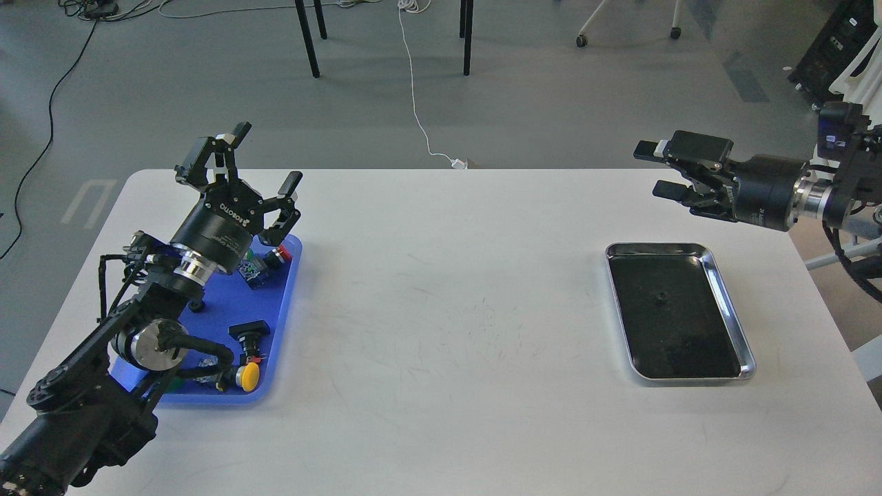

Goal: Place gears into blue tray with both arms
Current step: 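Lift the right gripper and lower it into the metal tray, then grasp another black gear in the metal tray with the right gripper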

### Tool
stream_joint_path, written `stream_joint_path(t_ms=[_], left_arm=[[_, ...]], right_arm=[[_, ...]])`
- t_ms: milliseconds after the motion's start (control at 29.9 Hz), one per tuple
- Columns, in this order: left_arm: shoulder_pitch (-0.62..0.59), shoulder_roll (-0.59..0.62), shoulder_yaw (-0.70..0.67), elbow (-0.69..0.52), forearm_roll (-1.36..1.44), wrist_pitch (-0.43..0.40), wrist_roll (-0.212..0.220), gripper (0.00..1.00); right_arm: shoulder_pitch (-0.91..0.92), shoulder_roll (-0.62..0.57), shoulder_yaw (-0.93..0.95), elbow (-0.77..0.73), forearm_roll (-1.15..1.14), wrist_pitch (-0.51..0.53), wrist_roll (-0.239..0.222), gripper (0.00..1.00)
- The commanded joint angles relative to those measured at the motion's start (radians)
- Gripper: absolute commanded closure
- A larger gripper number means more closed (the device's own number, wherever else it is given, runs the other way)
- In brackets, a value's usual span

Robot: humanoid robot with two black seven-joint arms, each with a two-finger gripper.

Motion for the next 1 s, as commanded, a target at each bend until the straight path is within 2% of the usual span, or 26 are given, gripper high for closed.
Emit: stream_joint_path(t_ms=[0, 201, 468, 602, 836, 970], left_arm=[[0.0, 0.003, 0.0, 0.001, 0.0, -0.001, 0.0, 0.02], [0.0, 0.005, 0.0, 0.0, 0.0, -0.009, -0.002, 0.02], [0.004, 0.005, -0.003, -0.008, 0.002, -0.009, -0.003, 0.02], [0.004, 0.011, -0.005, -0.008, 0.002, -0.008, -0.003, 0.02], [0.004, 0.009, -0.006, -0.008, 0.003, -0.006, -0.003, 0.02], [0.004, 0.009, -0.005, -0.008, 0.003, -0.001, -0.003, 0.02]], right_arm=[[0.09, -0.022, -0.091, 0.002, -0.263, 0.0, 0.0, 0.01], [0.258, -0.002, -0.34, -0.005, -0.56, 0.0, 0.0, 0.01], [0.284, 0.168, -0.564, -0.088, -0.574, 0.0, 0.0, 0.02], [0.273, 0.233, -0.613, -0.129, -0.574, -0.05, 0.0, 0.05], [0.236, 0.299, -0.685, -0.195, -0.569, -0.124, 0.0, 0.16], [0.224, 0.303, -0.694, -0.218, -0.565, -0.132, 0.0, 0.23]])
